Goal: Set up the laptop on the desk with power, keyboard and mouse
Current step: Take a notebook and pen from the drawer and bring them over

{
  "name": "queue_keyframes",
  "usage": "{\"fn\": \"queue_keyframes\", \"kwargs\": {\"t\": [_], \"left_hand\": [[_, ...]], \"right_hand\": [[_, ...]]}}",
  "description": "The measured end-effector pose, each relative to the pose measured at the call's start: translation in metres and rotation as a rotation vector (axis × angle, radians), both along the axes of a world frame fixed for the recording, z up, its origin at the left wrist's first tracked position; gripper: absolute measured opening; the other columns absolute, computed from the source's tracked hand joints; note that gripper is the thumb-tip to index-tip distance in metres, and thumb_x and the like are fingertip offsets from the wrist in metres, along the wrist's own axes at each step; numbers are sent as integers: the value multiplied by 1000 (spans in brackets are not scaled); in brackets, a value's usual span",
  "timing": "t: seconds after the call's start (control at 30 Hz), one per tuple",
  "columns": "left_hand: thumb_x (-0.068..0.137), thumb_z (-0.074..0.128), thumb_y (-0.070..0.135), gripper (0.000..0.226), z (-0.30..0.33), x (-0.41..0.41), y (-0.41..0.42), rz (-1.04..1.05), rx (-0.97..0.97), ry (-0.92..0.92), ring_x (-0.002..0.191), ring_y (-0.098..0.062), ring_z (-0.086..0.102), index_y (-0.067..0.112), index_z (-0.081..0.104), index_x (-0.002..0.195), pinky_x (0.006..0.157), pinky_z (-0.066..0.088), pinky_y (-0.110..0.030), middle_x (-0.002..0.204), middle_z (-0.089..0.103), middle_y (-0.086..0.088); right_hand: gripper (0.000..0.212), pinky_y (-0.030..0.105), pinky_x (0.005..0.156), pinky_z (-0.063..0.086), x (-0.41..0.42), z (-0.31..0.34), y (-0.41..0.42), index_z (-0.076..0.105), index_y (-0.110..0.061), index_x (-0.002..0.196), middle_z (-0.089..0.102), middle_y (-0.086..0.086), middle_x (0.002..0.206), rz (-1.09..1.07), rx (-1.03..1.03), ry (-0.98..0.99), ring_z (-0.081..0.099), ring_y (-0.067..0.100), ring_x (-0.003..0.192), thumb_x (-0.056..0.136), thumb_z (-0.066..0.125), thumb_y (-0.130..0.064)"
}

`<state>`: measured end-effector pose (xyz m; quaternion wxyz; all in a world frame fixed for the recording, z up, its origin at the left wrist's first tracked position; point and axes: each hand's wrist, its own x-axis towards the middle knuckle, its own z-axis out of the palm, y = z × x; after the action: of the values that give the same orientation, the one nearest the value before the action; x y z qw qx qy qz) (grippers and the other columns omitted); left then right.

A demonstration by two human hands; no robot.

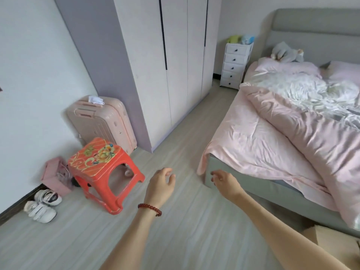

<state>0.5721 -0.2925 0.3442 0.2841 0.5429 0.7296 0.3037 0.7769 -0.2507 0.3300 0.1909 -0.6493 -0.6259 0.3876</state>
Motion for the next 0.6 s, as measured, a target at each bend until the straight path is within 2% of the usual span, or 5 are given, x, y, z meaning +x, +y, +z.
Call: {"fn": "queue_keyframes", "kwargs": {"t": [0.2, 0.37, 0.5, 0.6], "left_hand": [[89, 51, 19, 27, -2, -75, 188, 39, 8, 51, 109, -23, 58, 9, 58, 113, 95, 44, -32, 116, 63, -11], [90, 49, 20, 28, -7, -125, 379, -19, 14, 48, 107, -24, 58, 11, 58, 114, 93, 43, -31, 116, 62, -11], [90, 49, 22, 25, 7, -132, 518, -102, 18, 40, 106, -23, 58, 13, 59, 111, 92, 44, -31, 116, 62, -8], [90, 48, 23, 25, 13, -106, 617, -222, 18, 13, 106, -23, 58, 14, 59, 111, 92, 45, -32, 116, 62, -7]], "right_hand": [[29, 42, 94, 46, -67, -1, 201, 59, -2, 115, 64, 22, 114, 46, 37, 42, 59, 37, 106, 93, 41, -8], [30, 46, 96, 45, -105, -3, 382, 58, -2, 116, 63, 25, 114, -57, 30, 48, 58, 41, 106, 92, 42, -7], [29, 44, 93, 46, -106, 20, 497, 58, -3, 116, 65, 21, 113, -158, 55, 59, 60, 38, 104, 93, 41, -8], [28, 39, 90, 47, -88, 26, 569, 60, -4, 113, 66, 18, 111, -269, 82, 73, 61, 35, 102, 92, 41, -8]]}}
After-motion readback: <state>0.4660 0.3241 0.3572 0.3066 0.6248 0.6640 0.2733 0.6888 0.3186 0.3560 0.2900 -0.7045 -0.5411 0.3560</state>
